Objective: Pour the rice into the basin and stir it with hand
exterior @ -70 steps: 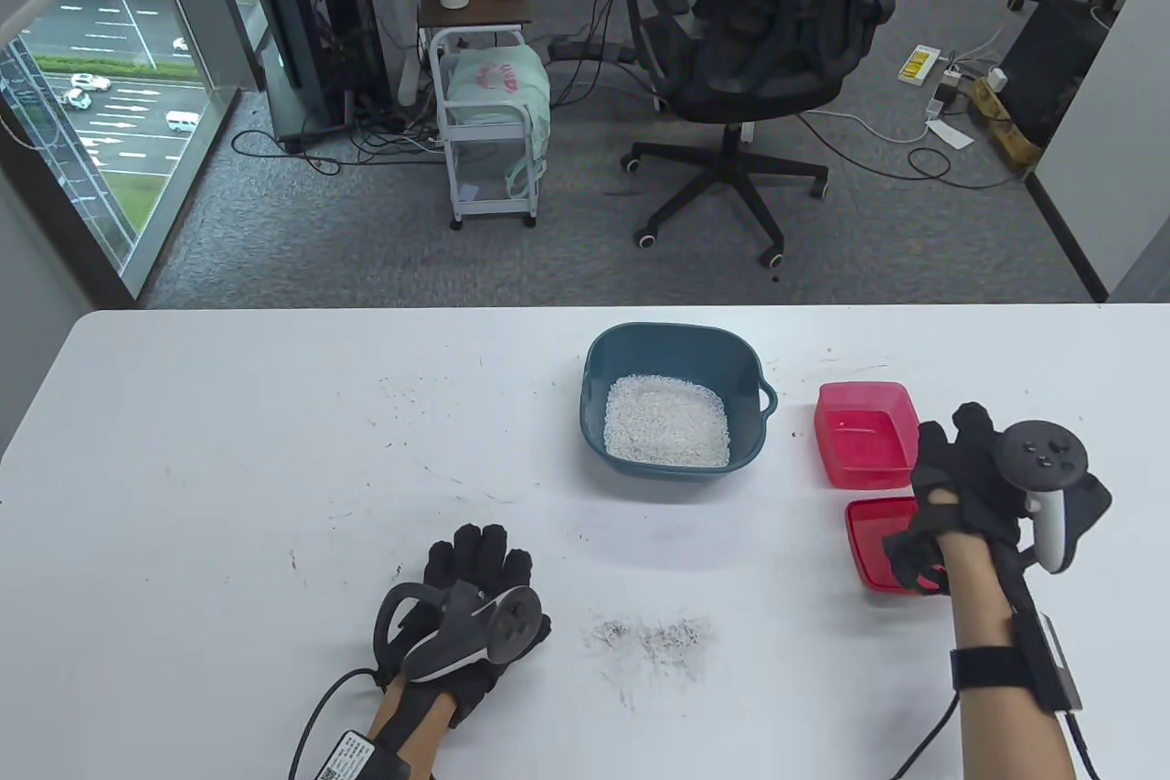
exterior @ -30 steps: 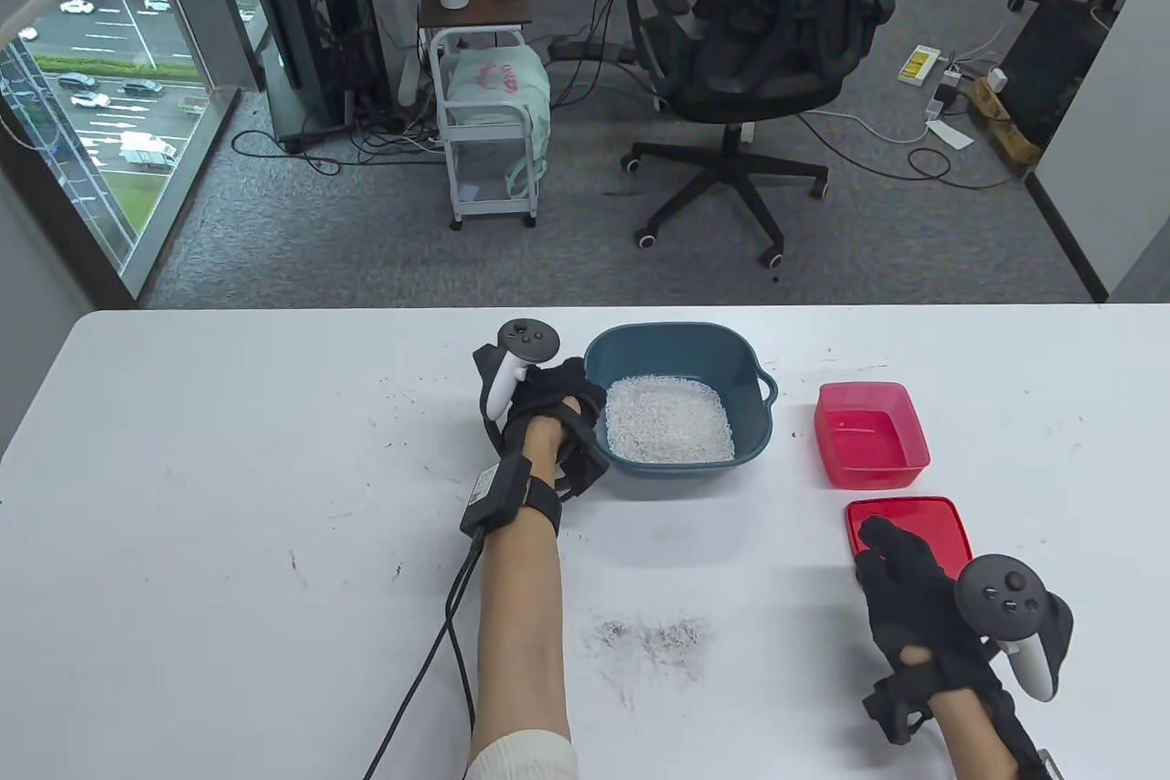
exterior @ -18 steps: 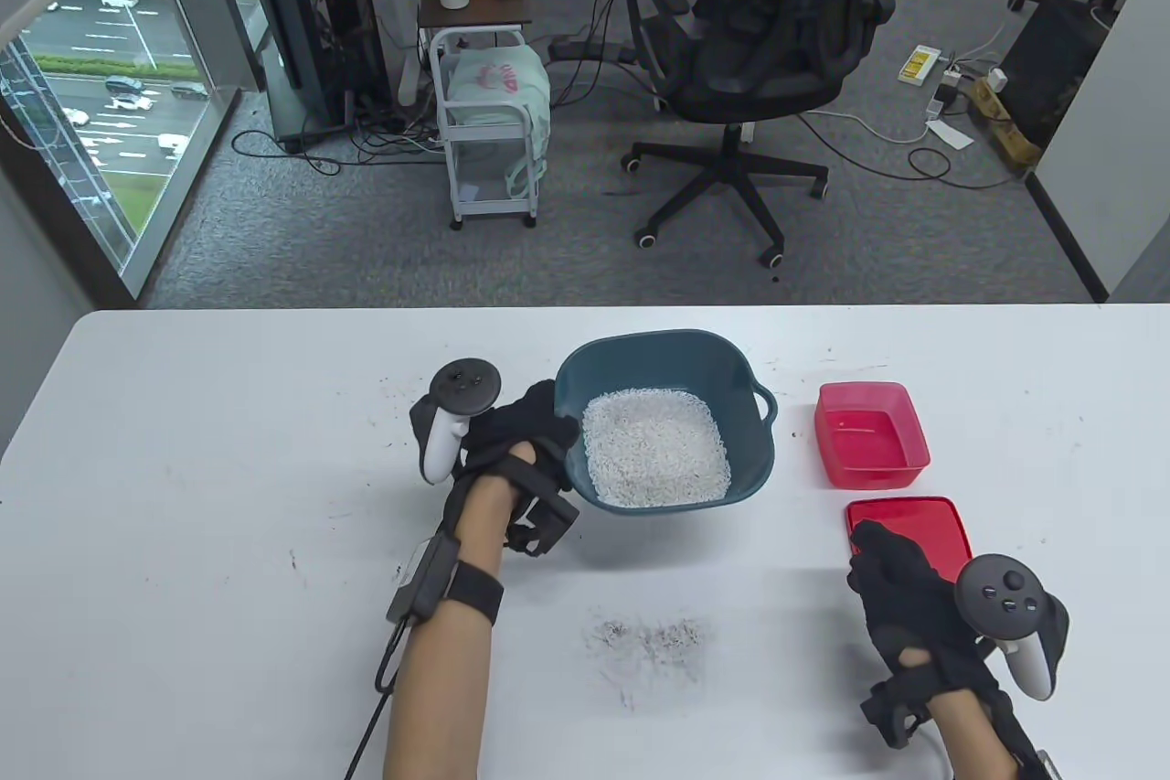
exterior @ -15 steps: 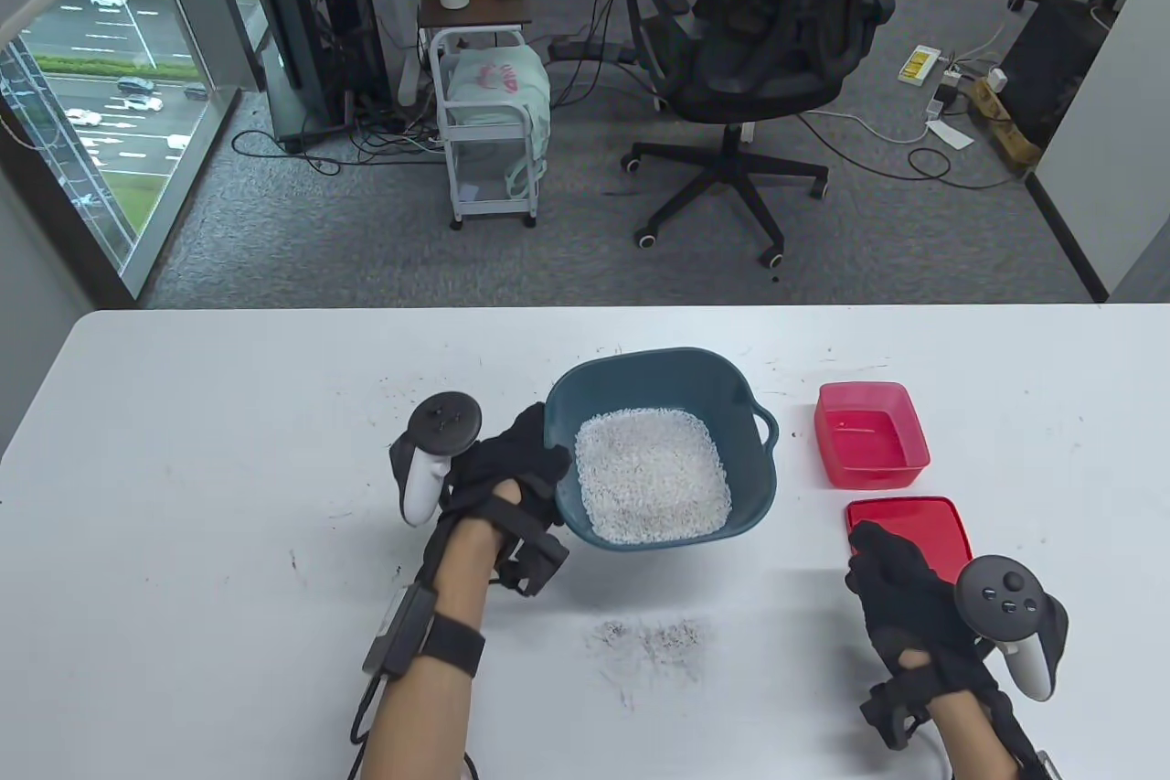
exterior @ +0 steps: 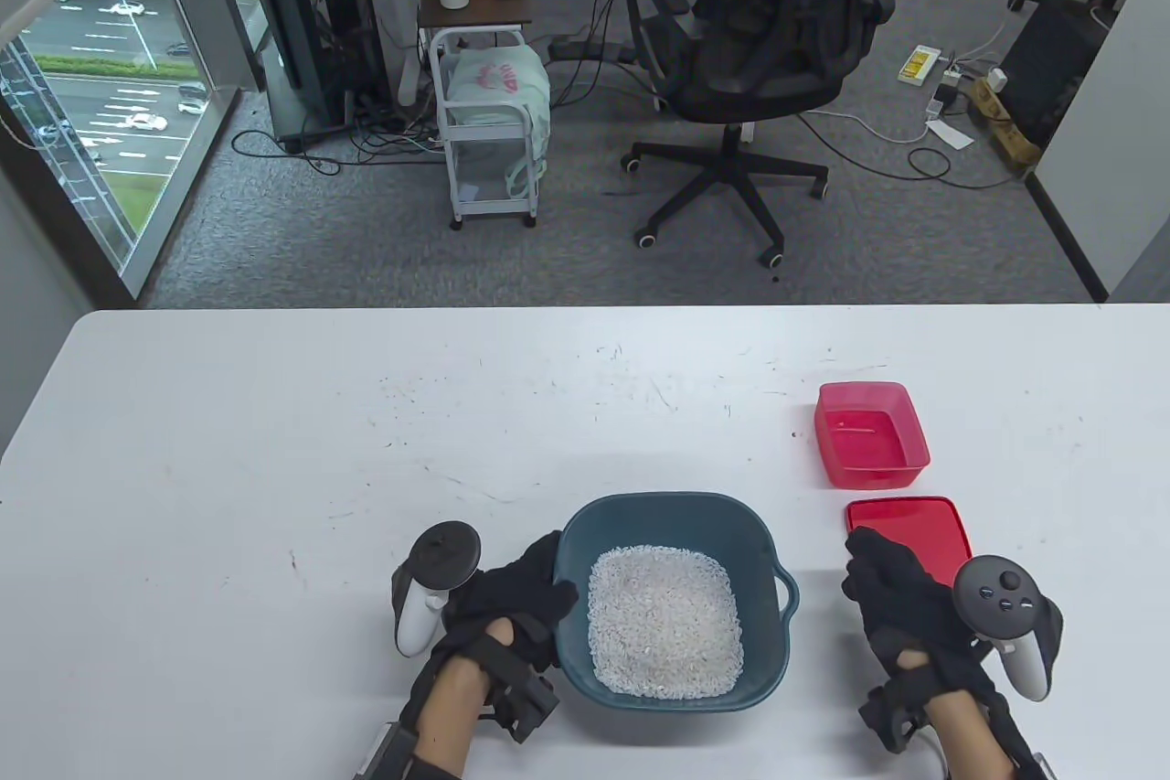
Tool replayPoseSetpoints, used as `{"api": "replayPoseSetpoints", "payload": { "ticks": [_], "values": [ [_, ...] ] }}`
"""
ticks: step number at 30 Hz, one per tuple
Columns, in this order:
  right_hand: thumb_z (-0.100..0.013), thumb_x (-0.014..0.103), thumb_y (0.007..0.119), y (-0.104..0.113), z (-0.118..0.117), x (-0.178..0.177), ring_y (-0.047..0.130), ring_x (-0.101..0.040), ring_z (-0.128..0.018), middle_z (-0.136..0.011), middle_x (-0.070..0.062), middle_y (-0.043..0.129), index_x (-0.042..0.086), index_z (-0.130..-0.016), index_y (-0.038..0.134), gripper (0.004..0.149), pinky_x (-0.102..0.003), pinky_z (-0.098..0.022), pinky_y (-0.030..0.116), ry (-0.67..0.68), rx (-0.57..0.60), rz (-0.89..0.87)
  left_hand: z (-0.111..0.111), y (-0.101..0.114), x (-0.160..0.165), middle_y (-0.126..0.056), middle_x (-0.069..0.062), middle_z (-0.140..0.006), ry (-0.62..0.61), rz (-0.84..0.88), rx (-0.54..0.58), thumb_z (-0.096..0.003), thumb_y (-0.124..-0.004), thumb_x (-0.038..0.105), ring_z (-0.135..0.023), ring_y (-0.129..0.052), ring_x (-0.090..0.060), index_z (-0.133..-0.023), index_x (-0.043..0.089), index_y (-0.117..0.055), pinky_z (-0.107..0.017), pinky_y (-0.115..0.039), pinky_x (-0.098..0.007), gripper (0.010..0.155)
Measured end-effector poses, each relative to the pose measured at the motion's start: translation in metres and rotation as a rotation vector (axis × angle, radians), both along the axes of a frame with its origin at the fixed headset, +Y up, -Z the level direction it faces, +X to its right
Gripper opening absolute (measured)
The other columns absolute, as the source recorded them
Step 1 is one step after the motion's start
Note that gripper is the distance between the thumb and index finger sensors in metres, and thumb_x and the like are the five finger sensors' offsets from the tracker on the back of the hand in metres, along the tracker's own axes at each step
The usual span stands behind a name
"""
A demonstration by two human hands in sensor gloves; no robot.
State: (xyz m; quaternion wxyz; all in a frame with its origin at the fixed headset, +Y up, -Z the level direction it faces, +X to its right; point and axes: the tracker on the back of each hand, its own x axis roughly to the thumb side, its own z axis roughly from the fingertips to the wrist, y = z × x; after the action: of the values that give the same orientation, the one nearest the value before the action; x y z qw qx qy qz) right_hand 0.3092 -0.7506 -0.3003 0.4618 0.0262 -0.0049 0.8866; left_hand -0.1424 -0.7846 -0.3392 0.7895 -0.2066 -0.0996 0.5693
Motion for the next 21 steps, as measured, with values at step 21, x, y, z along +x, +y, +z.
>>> {"api": "replayPoseSetpoints", "payload": {
  "ticks": [21],
  "values": [
    [-0.040, 0.040, 0.076, 0.045, -0.053, -0.259, 0.073, -0.047, -0.091, -0.100, -0.015, 0.075, 0.018, -0.094, 0.079, 0.058, -0.066, -0.060, 0.064, 0.811, -0.290, 0.886, -0.003, -0.009, -0.003, -0.072, -0.033, -0.099, 0.040, -0.008, -0.038, -0.0497, -0.083, 0.032, -0.011, -0.106, -0.016, -0.110, 0.005, -0.053, 0.003, -0.095, -0.023, 0.072]
  ]
}}
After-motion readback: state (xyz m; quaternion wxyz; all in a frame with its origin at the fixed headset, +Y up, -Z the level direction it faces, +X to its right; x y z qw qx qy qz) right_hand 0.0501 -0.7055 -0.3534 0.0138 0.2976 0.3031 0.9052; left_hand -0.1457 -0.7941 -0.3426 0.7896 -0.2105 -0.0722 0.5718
